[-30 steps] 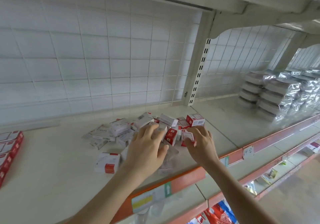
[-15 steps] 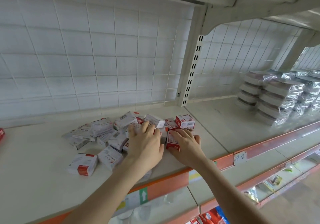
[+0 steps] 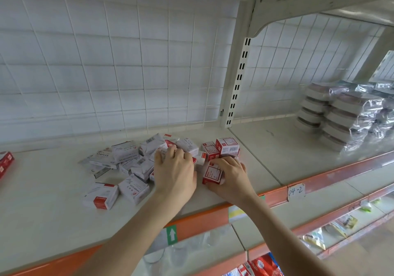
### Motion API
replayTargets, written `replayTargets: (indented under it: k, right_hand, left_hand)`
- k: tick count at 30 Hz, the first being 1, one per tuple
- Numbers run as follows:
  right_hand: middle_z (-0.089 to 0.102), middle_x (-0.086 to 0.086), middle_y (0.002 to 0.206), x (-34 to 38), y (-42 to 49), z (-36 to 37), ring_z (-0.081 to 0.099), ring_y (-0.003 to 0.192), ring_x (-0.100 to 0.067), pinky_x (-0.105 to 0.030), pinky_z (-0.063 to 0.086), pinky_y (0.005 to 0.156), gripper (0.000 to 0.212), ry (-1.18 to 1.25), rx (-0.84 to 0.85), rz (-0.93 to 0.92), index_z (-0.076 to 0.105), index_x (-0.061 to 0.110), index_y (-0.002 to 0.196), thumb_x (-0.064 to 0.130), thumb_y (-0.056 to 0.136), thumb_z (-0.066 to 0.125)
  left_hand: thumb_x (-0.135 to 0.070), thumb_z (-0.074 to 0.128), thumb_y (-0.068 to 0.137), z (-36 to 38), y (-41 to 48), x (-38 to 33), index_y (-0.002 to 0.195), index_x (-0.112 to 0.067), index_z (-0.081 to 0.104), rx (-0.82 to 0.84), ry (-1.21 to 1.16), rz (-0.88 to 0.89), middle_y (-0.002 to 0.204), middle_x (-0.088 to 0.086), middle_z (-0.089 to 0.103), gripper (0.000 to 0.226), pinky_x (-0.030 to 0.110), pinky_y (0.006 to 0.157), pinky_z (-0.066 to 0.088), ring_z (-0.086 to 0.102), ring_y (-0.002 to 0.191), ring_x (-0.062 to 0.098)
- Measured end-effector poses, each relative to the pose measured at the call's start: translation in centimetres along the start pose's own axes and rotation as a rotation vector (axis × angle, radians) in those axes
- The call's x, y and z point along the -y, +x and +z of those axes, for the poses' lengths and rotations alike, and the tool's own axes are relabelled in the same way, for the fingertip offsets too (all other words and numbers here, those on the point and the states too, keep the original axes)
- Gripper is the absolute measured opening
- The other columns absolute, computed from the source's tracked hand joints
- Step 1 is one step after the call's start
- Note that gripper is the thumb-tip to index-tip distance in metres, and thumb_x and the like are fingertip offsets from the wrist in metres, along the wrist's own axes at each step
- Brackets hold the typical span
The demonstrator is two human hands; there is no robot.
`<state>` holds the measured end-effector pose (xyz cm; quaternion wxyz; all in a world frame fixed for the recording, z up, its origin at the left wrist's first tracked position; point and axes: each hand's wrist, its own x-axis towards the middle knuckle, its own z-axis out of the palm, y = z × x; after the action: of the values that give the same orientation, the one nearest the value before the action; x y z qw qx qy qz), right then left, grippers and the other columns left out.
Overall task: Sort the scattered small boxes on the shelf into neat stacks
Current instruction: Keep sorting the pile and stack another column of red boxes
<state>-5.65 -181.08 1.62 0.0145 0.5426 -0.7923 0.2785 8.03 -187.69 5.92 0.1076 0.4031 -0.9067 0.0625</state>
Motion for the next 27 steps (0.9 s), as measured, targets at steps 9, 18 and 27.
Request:
replayTargets:
  k: [9, 18, 27]
  right_hand:
    - [0.059, -0.008, 0.109, 0.3, -0.9, -0.7, 0.054, 0.103, -0.026, -0.04, 0.047, 0.089, 0.051, 0.206, -0.099, 0.043, 0.064, 0.008, 0.107, 0.022, 0.06, 0.081]
    - [0.053, -0.005, 0.115, 0.0, -1.4, -1.4, 0.052, 0.106, -0.023, -0.033, 0.047, 0.088, 0.053, 0.213, -0.094, 0.123, 0.059, 0.012, 0.115, 0.019, 0.066, 0.077]
    - [0.053, -0.009, 0.111, -1.3, -1.9, -2.1, 0.054, 0.101, -0.025, -0.031, 0.046, 0.086, 0.05, 0.19, -0.15, 0.161, 0.06, 0.012, 0.115, 0.013, 0.067, 0.077]
  left_hand:
    - [-0.028, 0.045, 0.093, 0.4, 0.6, -0.4, 0.126, -0.012, 0.047, 0.062, 0.048, 0.044, 0.131, 0.007, 0.044, 0.037, 0.05, 0.102, 0.027, 0.031, 0.128, 0.028]
    - [-0.014, 0.047, 0.09, 0.6, 0.5, -1.3, 0.114, -0.018, 0.055, -0.009, 0.005, 0.157, 0.121, 0.001, 0.054, 0.025, 0.044, 0.106, 0.02, 0.051, 0.112, 0.023]
    - [-0.004, 0.051, 0.086, 1.2, -0.2, -3.4, 0.121, -0.012, 0.048, 0.035, -0.072, 0.299, 0.122, 0.006, 0.049, 0.036, 0.032, 0.09, 0.039, 0.047, 0.113, 0.024]
